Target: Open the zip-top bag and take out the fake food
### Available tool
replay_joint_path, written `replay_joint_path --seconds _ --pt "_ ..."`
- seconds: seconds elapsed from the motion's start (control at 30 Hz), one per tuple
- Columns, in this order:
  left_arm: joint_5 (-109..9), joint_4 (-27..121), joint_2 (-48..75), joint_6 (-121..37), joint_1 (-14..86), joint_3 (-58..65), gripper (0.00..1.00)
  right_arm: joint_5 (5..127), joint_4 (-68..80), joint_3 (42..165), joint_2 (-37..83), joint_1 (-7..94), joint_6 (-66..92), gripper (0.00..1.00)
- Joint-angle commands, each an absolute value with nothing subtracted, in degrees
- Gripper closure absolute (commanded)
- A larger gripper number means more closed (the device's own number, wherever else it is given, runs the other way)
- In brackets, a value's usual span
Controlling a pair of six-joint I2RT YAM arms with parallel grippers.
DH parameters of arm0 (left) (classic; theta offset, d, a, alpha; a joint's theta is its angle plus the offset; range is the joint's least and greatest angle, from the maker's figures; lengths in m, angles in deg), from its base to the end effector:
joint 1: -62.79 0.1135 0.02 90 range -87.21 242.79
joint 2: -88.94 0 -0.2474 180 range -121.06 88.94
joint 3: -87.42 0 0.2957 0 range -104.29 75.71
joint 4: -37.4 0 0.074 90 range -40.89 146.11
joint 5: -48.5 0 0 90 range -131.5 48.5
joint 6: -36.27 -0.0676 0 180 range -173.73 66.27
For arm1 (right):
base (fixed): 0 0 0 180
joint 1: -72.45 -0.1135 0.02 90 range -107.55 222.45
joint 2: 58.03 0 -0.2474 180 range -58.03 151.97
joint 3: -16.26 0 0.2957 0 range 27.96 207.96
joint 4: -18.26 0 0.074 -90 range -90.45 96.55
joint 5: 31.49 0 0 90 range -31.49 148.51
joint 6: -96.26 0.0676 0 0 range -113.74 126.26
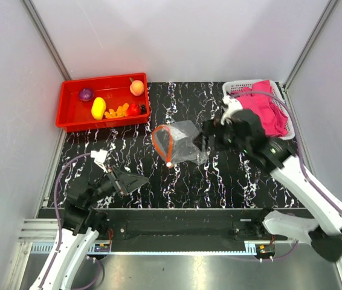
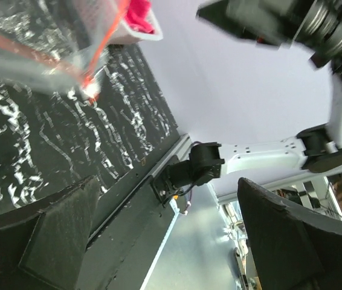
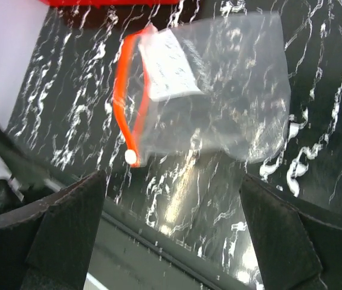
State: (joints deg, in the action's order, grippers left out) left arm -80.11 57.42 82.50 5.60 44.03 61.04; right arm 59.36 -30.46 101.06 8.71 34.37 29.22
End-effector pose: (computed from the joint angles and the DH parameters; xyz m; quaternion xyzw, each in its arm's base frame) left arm 0.1559 -0.0975 0.2419 -0.0124 0.7074 -0.6018 0.3706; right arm 0.2554 0.2014 0.3603 -0.1180 0.8608 0.2569 0.4231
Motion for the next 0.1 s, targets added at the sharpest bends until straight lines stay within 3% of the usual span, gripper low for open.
replay_joint_path --seconds 0.0,0.07 --pt "-84.0 49.3 83.5 7.1 43.9 58.8 0.01 62.3 -26.7 90.2 -4.2 34.3 33.0 0.00" --pt "-84.5 43.7 83.9 8.7 43.9 59.9 0.01 66.8 -24.1 86.2 -8.4 34.4 33.9 0.00"
